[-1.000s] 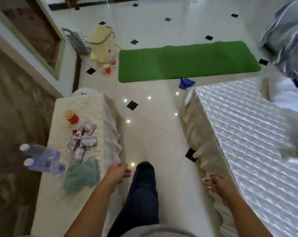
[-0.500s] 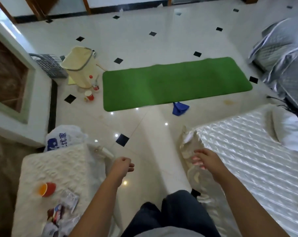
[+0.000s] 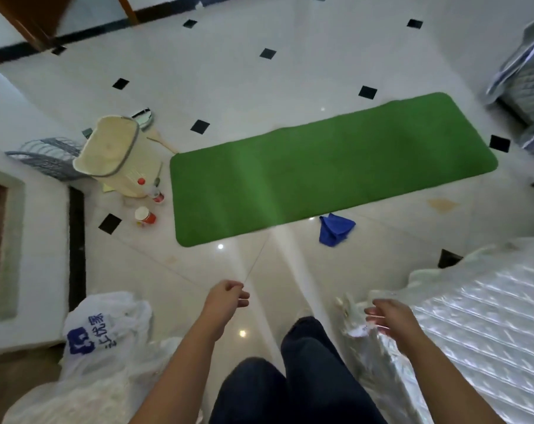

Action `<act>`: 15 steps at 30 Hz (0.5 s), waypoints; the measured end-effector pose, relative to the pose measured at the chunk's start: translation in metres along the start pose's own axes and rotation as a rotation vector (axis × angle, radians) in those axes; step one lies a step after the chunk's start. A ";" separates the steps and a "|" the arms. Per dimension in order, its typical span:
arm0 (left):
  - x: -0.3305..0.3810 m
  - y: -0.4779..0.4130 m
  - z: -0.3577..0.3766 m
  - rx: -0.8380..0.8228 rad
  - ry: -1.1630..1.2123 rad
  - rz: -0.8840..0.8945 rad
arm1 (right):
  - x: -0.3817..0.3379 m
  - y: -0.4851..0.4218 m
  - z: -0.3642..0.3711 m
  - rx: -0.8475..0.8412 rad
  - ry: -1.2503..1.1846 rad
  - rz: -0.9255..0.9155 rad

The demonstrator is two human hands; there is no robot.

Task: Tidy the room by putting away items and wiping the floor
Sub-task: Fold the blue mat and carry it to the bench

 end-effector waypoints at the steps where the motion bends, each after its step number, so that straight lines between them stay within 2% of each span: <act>1: 0.018 -0.020 0.003 0.006 -0.006 0.014 | -0.020 -0.012 0.003 0.010 0.018 -0.008; 8: 0.091 -0.155 0.042 -0.049 0.000 0.019 | -0.136 -0.088 0.049 -0.010 -0.010 -0.012; 15: 0.084 -0.338 0.085 -0.073 -0.073 0.006 | -0.222 -0.223 0.126 -0.048 -0.032 -0.070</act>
Point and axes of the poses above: each hand's wrist, its own y-axis away from the middle knuckle, its own z-axis out of the palm, x = y × z, the point moved 4 cm from there along -y, towards the middle knuckle, and after that the axes turned 11 degrees about z, right-handed, at the moved point
